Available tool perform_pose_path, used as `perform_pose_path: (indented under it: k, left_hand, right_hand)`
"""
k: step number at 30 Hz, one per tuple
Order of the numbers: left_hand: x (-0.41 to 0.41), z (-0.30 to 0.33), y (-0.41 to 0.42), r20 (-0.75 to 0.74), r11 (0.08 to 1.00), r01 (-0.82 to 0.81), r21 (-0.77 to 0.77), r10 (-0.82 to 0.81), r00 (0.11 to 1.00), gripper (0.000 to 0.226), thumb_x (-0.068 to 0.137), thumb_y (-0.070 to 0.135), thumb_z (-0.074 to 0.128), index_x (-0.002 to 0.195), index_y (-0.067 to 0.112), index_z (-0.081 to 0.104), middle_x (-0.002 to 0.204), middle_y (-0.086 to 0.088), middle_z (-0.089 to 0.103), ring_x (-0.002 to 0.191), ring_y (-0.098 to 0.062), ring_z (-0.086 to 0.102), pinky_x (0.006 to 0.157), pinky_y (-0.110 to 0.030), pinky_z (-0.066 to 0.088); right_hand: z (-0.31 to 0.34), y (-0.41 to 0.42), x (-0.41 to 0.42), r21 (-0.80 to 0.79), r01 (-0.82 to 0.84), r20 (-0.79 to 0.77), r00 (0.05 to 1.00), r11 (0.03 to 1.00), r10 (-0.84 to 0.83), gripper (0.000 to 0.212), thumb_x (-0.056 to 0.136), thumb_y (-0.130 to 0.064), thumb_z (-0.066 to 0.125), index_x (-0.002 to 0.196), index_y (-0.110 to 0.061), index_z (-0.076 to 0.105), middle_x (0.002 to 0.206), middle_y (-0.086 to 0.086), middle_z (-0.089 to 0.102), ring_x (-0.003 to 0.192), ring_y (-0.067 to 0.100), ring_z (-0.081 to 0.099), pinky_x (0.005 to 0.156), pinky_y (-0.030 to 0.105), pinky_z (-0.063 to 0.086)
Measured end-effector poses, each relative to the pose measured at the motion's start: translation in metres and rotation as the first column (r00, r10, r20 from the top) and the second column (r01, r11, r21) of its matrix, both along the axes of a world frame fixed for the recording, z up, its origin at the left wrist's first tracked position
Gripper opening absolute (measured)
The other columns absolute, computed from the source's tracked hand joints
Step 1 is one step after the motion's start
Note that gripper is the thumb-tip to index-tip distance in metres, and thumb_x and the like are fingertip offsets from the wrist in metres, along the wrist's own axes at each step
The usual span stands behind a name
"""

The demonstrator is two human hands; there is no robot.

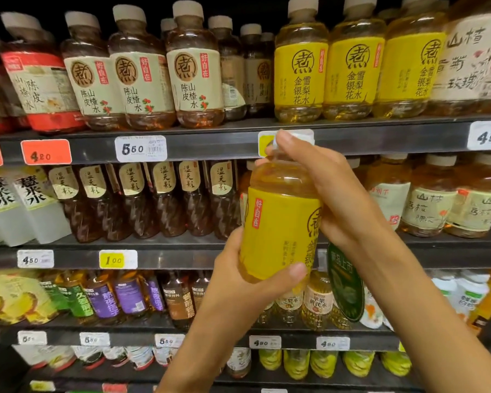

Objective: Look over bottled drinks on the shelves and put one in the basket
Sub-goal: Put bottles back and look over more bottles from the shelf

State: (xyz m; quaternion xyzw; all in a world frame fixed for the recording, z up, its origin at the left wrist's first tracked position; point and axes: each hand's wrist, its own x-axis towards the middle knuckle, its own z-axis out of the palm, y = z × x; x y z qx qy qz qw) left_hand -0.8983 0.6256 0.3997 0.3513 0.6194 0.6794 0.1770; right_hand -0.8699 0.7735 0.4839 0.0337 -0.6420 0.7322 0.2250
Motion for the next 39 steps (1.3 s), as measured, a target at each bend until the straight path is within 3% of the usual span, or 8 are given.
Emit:
perform_pose_path:
  k: [8, 13, 17, 20, 26, 31, 34, 39]
  left_hand:
    - [-0.002, 0.004, -0.004, 0.166, 0.918, 0.342, 0.202, -0.377, 0.911, 0.072, 0.077, 0.049, 0.073, 0.128, 0.006, 0.045, 0.11, 0.002, 0.072, 0.09, -0.009, 0.07, 0.068, -0.015, 0.054]
    - [0.003, 0.005, 0.004, 0.061, 0.986, 0.089, 0.144, -0.098, 0.993, 0.061, 0.066, 0.059, 0.076, 0.117, 0.027, 0.063, 0.111, 0.003, 0.073, 0.099, -0.011, 0.069, 0.077, -0.02, 0.054]
    - [0.003, 0.007, 0.013, -0.089, 0.975, -0.186, 0.118, 0.197, 0.976, 0.057, 0.065, 0.035, 0.077, 0.116, 0.029, 0.055, 0.097, 0.018, 0.072, 0.086, 0.001, 0.069, 0.067, -0.011, 0.052]
    - [0.006, 0.001, 0.018, -0.142, 0.97, -0.224, 0.095, 0.236, 0.961, 0.07, 0.057, 0.045, 0.079, 0.119, 0.032, 0.05, 0.099, 0.021, 0.07, 0.087, 0.003, 0.068, 0.068, -0.009, 0.051]
    - [-0.006, -0.003, 0.005, 0.04, 0.997, 0.025, 0.067, -0.028, 0.999, 0.074, 0.068, 0.072, 0.065, 0.126, 0.026, 0.056, 0.121, 0.006, 0.068, 0.113, -0.011, 0.063, 0.093, -0.028, 0.051]
    - [-0.009, -0.003, 0.003, 0.272, 0.936, 0.319, 0.151, -0.35, 0.896, 0.1, 0.065, 0.074, 0.067, 0.142, 0.017, 0.04, 0.141, -0.013, 0.053, 0.131, -0.031, 0.049, 0.11, -0.049, 0.038]
    - [-0.008, -0.006, 0.007, 0.322, 0.925, 0.325, 0.195, -0.374, 0.87, 0.111, 0.059, 0.073, 0.074, 0.144, 0.01, 0.039, 0.139, -0.022, 0.052, 0.128, -0.039, 0.049, 0.11, -0.057, 0.034]
    - [-0.004, 0.003, 0.014, 0.174, 0.979, 0.1, 0.177, -0.131, 0.976, 0.08, 0.056, 0.074, 0.073, 0.119, 0.026, 0.063, 0.117, -0.002, 0.071, 0.107, -0.019, 0.068, 0.078, -0.025, 0.056]
  right_hand:
    - [0.004, 0.006, -0.001, -0.185, -0.292, -0.099, 0.956, 0.938, 0.278, 0.035, 0.078, -0.042, 0.061, 0.086, -0.01, 0.073, 0.089, 0.01, 0.074, 0.086, 0.027, 0.071, 0.077, 0.033, 0.057]
    - [0.005, 0.005, -0.001, -0.094, -0.17, -0.085, 0.983, 0.981, 0.162, 0.033, 0.087, -0.043, 0.058, 0.096, -0.014, 0.071, 0.094, 0.007, 0.074, 0.087, 0.02, 0.07, 0.075, 0.029, 0.057]
    - [0.004, 0.002, 0.001, 0.046, 0.031, -0.032, 0.999, 0.998, -0.029, 0.041, 0.085, -0.051, 0.062, 0.105, -0.016, 0.068, 0.092, 0.002, 0.074, 0.085, 0.014, 0.071, 0.07, 0.023, 0.053]
    - [0.001, -0.003, -0.001, 0.023, 0.086, -0.01, 0.996, 0.996, -0.086, 0.042, 0.083, -0.042, 0.067, 0.107, -0.008, 0.066, 0.086, 0.005, 0.073, 0.075, 0.015, 0.069, 0.063, 0.024, 0.053]
    - [-0.003, 0.004, 0.001, -0.018, -0.03, -0.071, 0.997, 0.999, 0.028, 0.038, 0.086, -0.037, 0.062, 0.098, -0.002, 0.07, 0.084, 0.005, 0.073, 0.076, 0.017, 0.068, 0.065, 0.026, 0.055]
    - [-0.004, 0.006, -0.001, -0.149, -0.295, -0.162, 0.949, 0.944, 0.271, 0.032, 0.082, -0.036, 0.056, 0.095, -0.011, 0.071, 0.09, 0.006, 0.072, 0.09, 0.027, 0.068, 0.077, 0.036, 0.055]
    - [-0.003, 0.004, -0.002, -0.182, -0.349, -0.217, 0.926, 0.919, 0.309, 0.037, 0.083, -0.034, 0.054, 0.104, -0.006, 0.064, 0.091, 0.008, 0.071, 0.09, 0.027, 0.069, 0.075, 0.036, 0.057]
    - [-0.001, 0.01, 0.002, -0.012, 0.001, -0.191, 0.982, 1.0, -0.003, 0.039, 0.088, -0.037, 0.055, 0.114, -0.009, 0.065, 0.099, 0.005, 0.073, 0.091, 0.017, 0.069, 0.078, 0.027, 0.055]
